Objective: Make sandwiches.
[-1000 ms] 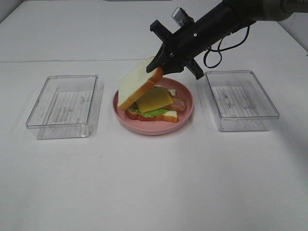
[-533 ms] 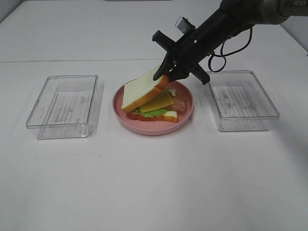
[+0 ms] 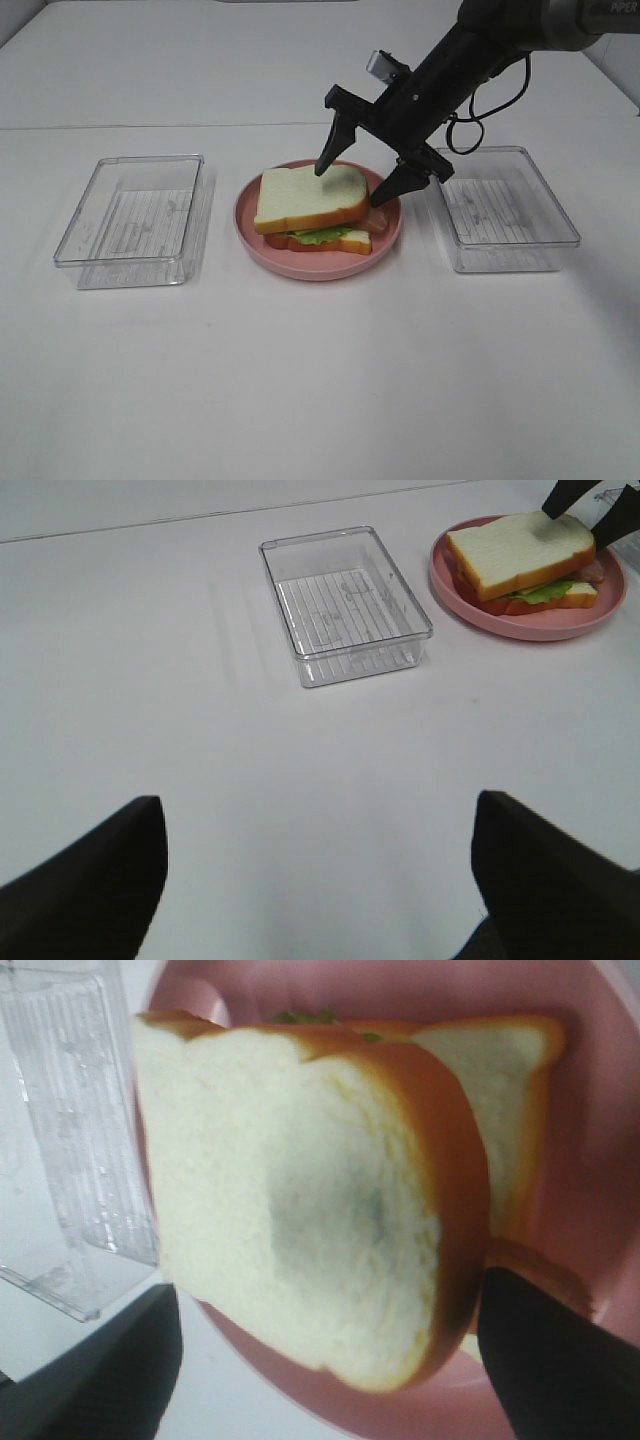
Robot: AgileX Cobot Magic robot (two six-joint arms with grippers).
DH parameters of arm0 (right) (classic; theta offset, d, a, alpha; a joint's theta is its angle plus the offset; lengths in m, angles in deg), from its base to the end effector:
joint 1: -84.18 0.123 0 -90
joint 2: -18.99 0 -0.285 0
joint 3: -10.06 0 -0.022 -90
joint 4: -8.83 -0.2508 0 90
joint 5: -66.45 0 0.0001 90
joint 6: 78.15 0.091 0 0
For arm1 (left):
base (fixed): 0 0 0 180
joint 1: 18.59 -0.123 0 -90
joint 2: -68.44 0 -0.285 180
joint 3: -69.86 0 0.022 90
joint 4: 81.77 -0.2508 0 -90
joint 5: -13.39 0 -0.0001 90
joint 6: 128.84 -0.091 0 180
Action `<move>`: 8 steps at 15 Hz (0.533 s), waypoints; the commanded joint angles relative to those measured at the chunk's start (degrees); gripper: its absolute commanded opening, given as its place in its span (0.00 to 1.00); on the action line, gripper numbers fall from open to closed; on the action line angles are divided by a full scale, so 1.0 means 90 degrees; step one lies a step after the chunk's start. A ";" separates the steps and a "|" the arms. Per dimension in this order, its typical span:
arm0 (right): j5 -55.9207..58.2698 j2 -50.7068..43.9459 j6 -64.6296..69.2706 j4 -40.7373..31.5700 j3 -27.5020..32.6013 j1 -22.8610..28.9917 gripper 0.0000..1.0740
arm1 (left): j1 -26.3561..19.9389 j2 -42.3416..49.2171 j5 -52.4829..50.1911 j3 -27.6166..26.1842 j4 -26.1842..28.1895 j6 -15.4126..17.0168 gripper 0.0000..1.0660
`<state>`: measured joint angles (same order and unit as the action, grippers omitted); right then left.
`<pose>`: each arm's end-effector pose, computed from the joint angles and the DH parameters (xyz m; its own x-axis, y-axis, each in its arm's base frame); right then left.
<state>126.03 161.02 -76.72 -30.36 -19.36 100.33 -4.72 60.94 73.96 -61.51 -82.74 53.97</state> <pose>0.4508 0.1822 0.1484 -0.9978 0.0642 -0.0162 0.0427 0.8107 0.5839 -0.0049 0.0026 0.2773 -0.4450 0.0680 -0.8929 0.2090 0.9775 -0.0298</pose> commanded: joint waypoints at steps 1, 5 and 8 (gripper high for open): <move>0.0369 -0.0178 -0.0013 0.0573 0.0038 0.0006 0.74 | 0.0013 0.0134 -0.0070 0.0006 0.0000 -0.0013 0.74; 0.0847 -0.0758 -0.0013 0.1572 0.0038 0.0019 0.74 | 0.0013 0.0134 -0.0070 0.0006 0.0000 -0.0013 0.74; 0.1292 -0.1375 -0.0013 0.2451 0.0038 0.0019 0.74 | 0.0013 0.0134 -0.0070 0.0006 0.0000 -0.0013 0.74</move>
<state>135.55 150.08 -76.72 -10.65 -19.36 100.33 -4.72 60.94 73.96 -61.51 -82.74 53.97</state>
